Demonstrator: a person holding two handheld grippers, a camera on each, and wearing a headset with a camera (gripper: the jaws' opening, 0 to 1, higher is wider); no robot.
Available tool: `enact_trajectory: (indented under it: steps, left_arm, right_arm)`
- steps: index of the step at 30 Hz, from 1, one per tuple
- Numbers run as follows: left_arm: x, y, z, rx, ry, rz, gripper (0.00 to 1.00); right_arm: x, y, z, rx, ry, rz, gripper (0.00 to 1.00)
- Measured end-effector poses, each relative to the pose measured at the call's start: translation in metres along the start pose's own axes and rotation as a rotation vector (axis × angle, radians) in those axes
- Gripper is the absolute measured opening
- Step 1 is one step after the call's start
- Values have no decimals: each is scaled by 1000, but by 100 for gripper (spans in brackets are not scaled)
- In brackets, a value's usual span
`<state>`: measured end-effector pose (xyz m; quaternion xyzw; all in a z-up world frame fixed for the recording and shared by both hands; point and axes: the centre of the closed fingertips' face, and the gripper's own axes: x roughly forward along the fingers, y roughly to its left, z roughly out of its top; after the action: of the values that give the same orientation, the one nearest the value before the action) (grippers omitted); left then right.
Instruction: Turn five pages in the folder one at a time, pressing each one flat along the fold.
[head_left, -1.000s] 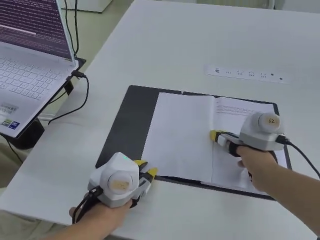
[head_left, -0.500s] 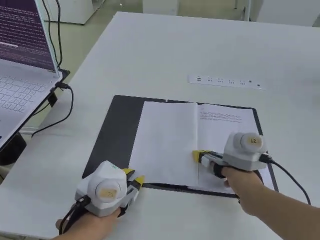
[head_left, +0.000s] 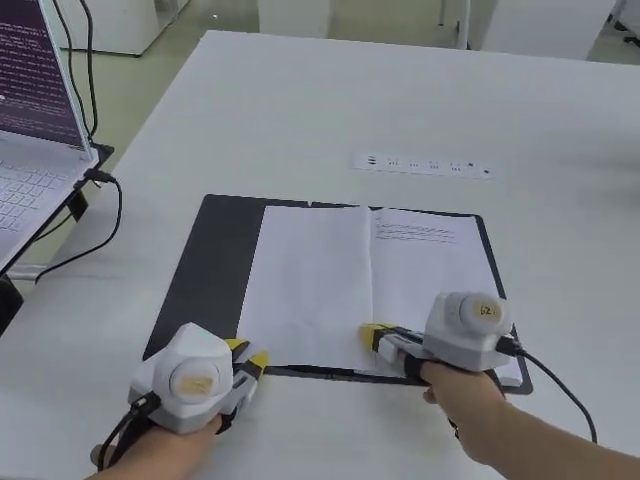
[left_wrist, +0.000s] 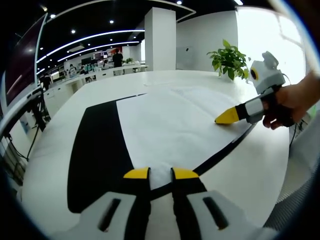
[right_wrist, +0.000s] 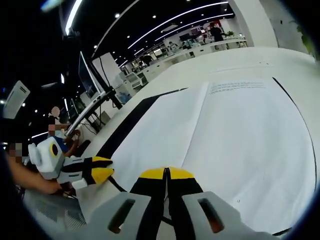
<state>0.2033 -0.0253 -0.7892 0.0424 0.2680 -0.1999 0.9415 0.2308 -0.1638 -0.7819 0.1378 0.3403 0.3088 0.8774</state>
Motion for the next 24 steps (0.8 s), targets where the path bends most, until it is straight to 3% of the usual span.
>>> enact_trajectory:
  steps: [15, 20, 24]
  left_arm:
    - [0, 0, 0, -6, 4, 0, 14]
    - [0, 0, 0, -9, 9, 1, 14]
    - [0, 0, 1, -19, 13, 4, 14]
  right_arm:
    - [-27, 18, -30, 90, -2, 43, 0]
    - [-36, 26, -40, 104, 21, 48, 0]
    - [-47, 36, -40, 117, 6, 66, 0]
